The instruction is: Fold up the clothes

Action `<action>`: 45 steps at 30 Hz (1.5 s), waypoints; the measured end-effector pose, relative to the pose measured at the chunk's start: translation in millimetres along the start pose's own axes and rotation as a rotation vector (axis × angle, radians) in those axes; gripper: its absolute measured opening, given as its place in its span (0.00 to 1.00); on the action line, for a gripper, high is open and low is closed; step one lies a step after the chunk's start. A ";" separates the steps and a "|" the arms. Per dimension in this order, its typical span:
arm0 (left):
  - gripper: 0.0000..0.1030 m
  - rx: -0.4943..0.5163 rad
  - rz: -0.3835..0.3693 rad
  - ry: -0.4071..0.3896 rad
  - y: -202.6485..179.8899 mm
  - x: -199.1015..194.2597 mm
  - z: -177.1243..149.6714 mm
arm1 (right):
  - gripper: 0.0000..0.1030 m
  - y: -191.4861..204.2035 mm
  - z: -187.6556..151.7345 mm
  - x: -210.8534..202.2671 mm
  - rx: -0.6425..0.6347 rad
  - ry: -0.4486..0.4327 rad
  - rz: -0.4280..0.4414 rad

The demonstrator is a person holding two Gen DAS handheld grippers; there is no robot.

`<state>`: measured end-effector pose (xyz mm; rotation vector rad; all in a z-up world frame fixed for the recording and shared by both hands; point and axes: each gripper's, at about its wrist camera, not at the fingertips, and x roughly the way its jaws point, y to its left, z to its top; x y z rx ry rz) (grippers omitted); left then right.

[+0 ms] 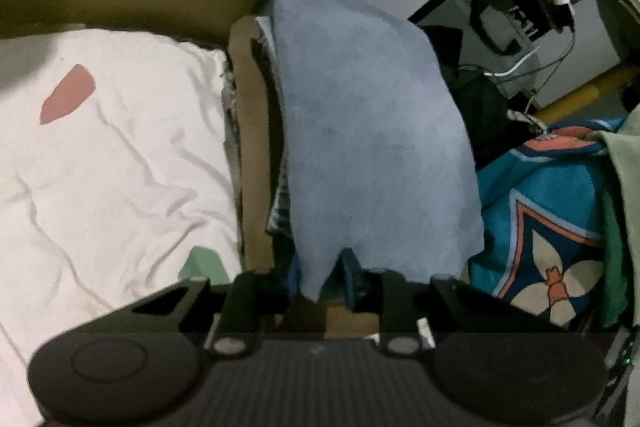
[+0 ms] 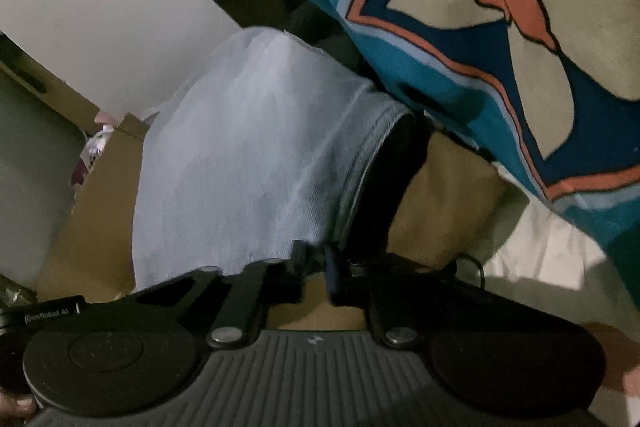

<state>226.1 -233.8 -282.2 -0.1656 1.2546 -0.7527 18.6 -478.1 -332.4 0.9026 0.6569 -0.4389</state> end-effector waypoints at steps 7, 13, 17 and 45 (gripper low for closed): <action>0.20 0.027 0.105 0.036 -14.8 -22.1 4.3 | 0.12 28.4 11.2 -18.1 -0.041 0.056 -0.055; 0.49 0.069 0.181 0.034 -27.6 -51.1 16.4 | 0.48 47.2 22.1 -43.0 -0.066 0.053 -0.118; 0.71 0.078 0.212 0.027 -38.1 -78.2 29.1 | 0.52 62.4 30.9 -55.3 -0.073 0.081 -0.143; 0.97 0.214 0.321 0.057 -97.5 -304.2 65.1 | 0.97 200.7 81.5 -198.5 -0.130 0.222 -0.156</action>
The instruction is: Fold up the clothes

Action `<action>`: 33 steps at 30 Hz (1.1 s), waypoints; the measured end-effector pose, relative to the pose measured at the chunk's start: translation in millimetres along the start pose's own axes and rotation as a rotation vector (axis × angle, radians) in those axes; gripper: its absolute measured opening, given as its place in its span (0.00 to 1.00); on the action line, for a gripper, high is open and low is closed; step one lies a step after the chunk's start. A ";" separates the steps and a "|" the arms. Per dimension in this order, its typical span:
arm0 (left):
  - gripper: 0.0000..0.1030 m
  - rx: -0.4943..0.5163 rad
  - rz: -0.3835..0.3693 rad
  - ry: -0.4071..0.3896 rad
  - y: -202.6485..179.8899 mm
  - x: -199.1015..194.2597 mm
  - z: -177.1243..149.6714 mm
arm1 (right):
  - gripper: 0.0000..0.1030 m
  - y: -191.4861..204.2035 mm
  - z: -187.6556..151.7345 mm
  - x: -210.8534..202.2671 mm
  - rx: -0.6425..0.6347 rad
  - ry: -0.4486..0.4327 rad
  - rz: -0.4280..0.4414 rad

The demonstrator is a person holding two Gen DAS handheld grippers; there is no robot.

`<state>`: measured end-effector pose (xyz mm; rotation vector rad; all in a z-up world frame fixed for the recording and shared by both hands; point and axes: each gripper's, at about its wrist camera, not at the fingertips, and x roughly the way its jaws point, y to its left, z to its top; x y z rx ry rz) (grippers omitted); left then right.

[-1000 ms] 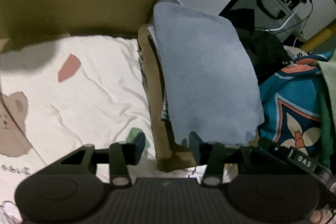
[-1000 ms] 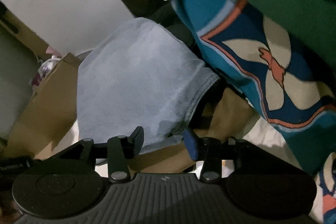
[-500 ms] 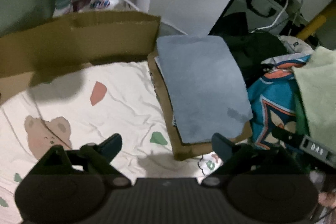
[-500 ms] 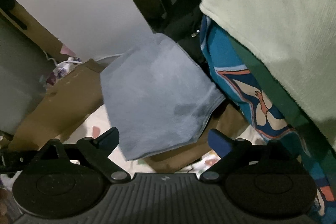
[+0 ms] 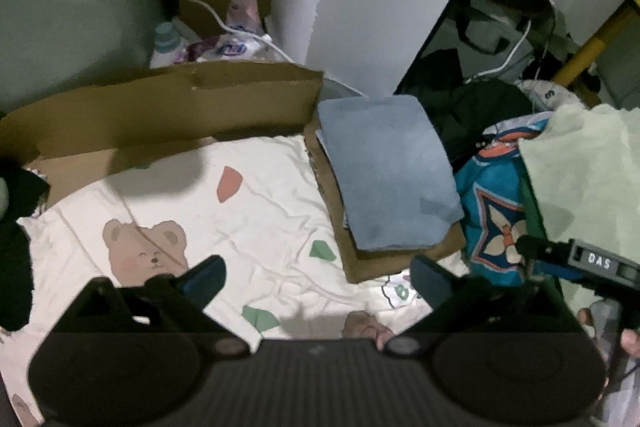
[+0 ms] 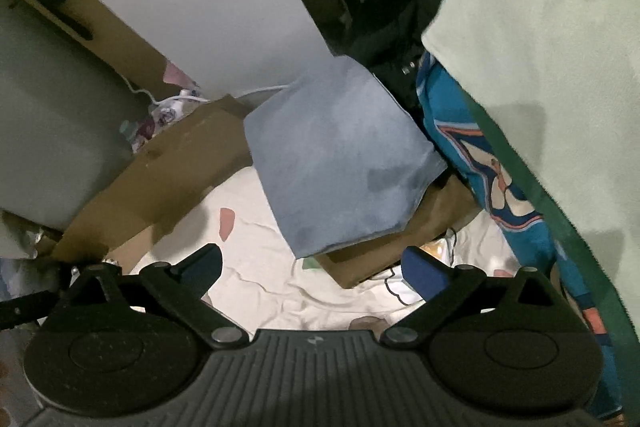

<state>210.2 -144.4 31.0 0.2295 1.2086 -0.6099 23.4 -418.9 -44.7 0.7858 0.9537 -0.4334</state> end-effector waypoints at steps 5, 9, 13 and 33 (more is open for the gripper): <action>0.98 -0.017 0.047 -0.024 13.5 -36.2 -15.2 | 0.97 13.5 -5.3 -31.9 -0.021 -0.025 0.017; 0.99 -0.041 0.046 -0.056 26.6 -59.2 -27.7 | 0.97 25.1 -12.1 -58.1 -0.044 -0.050 0.022; 0.99 -0.055 0.041 -0.089 36.3 -75.8 -47.7 | 0.97 40.4 -24.1 -79.2 -0.070 -0.067 0.020; 0.99 -0.095 0.127 -0.171 71.9 -113.9 -137.6 | 0.97 108.2 -97.5 -128.3 -0.257 -0.141 0.033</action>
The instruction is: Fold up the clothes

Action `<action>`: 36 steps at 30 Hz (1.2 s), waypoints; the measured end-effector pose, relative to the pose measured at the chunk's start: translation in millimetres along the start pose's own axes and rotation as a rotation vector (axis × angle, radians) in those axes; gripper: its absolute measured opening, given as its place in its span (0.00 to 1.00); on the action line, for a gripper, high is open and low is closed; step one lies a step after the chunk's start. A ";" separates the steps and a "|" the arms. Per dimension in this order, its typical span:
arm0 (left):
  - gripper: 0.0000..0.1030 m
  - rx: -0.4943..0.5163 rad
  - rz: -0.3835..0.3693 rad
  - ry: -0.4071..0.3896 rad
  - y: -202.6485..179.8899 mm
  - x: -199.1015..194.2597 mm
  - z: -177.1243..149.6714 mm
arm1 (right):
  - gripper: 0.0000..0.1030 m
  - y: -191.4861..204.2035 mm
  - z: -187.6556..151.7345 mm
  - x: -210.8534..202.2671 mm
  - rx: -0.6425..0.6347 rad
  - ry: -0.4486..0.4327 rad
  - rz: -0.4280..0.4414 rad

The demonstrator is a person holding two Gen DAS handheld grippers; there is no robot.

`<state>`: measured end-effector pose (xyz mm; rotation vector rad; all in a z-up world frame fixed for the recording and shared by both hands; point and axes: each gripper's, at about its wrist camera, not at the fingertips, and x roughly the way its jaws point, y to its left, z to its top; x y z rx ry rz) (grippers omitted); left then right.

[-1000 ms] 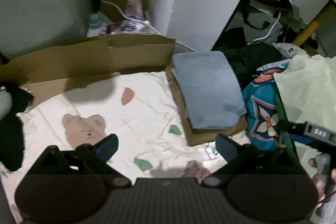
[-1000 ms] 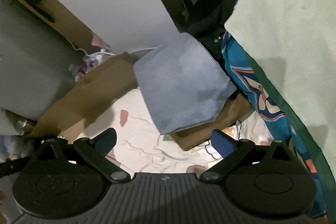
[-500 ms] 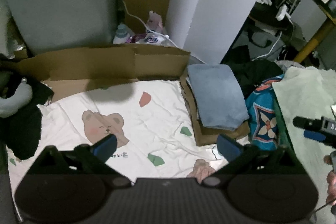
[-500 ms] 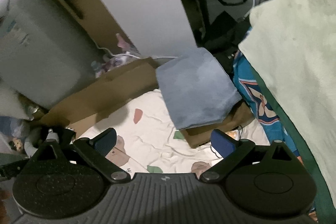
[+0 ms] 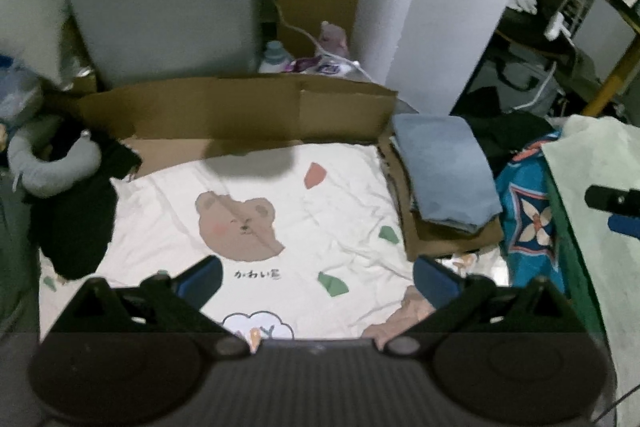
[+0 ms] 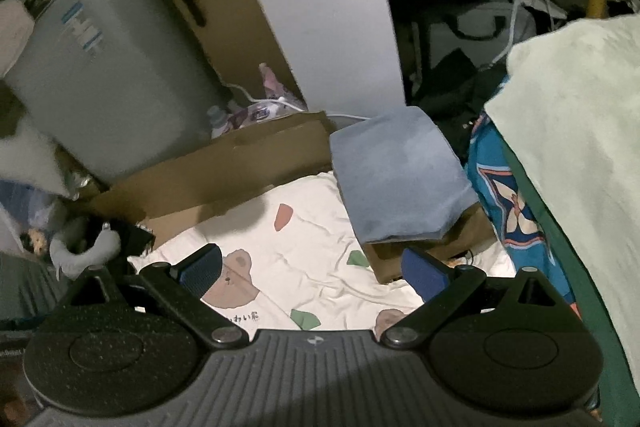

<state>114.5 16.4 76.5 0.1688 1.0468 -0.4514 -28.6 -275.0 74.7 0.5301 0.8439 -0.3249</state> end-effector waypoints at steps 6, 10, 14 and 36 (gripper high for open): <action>0.99 -0.035 0.027 -0.041 1.8 -5.0 -14.9 | 0.97 5.5 -17.5 6.7 -0.040 0.003 0.010; 0.99 -0.048 0.081 -0.058 -0.9 -1.9 -23.2 | 0.97 3.6 -28.1 13.6 -0.057 -0.014 0.000; 0.99 -0.072 0.116 -0.058 -3.9 7.4 -35.2 | 0.97 1.3 -42.1 22.0 -0.087 -0.012 0.003; 0.99 -0.187 0.183 -0.089 -29.1 24.8 -83.1 | 0.97 28.7 -84.2 51.9 -0.299 0.094 0.054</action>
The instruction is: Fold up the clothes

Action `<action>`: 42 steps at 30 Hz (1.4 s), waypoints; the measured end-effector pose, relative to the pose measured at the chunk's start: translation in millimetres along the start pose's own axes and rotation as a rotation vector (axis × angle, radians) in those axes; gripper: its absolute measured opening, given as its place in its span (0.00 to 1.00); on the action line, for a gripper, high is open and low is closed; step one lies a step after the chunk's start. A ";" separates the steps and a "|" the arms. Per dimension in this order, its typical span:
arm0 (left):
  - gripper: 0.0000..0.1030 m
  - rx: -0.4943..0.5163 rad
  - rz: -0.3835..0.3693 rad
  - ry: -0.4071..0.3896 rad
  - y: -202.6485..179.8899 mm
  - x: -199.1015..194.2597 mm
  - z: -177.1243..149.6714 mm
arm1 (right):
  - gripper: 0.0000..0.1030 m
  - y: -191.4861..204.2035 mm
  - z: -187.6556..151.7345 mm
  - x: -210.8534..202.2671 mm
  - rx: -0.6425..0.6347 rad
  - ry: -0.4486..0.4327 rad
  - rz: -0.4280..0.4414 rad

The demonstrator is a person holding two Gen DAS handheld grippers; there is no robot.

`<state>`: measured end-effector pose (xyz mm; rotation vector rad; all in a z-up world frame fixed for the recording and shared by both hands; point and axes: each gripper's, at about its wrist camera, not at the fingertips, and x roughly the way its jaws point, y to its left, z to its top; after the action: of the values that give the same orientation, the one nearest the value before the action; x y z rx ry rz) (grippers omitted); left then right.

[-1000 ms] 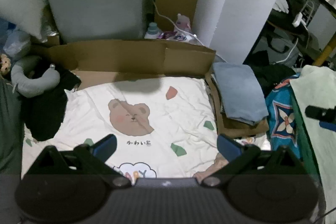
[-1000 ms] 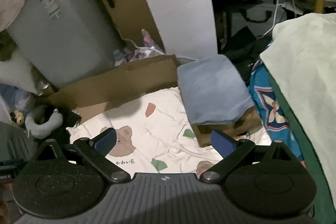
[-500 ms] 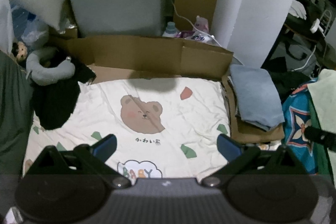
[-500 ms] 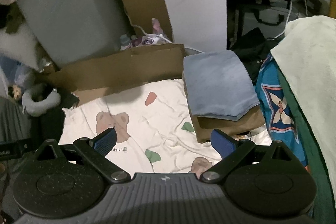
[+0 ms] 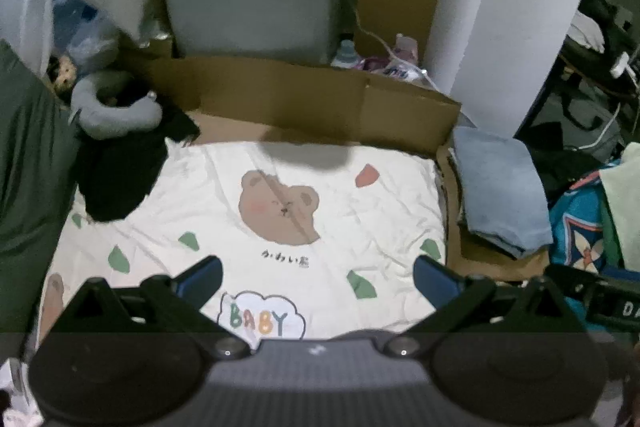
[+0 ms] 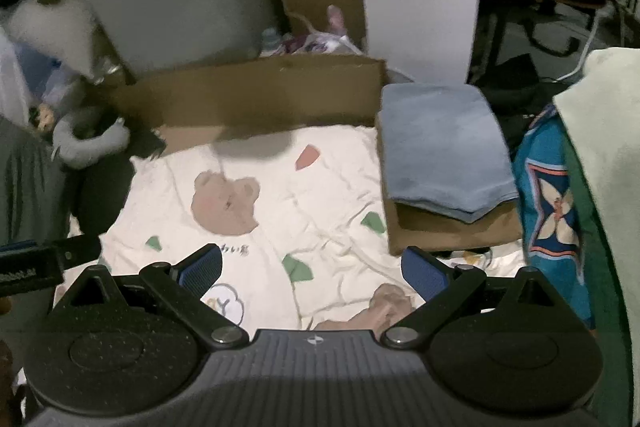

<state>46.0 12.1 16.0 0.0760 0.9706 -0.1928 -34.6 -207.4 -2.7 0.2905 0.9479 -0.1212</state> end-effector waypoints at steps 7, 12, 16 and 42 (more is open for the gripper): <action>0.99 -0.036 0.012 0.033 5.6 3.4 -9.8 | 0.97 18.6 -0.8 7.6 -0.074 0.042 0.029; 0.99 -0.061 0.016 0.069 8.1 6.9 -16.1 | 0.97 23.4 -4.1 4.4 -0.089 0.060 0.048; 1.00 -0.052 0.038 0.069 3.4 2.4 -21.6 | 0.97 26.0 -9.2 -1.1 -0.112 0.069 0.054; 0.99 -0.062 0.060 0.077 2.7 6.3 -26.3 | 0.96 29.8 -11.7 -0.5 -0.165 0.097 0.082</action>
<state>28.6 17.8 -4.1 0.0564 1.0486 -0.1050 -37.2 -175.5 -3.0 0.1842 1.0347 0.0465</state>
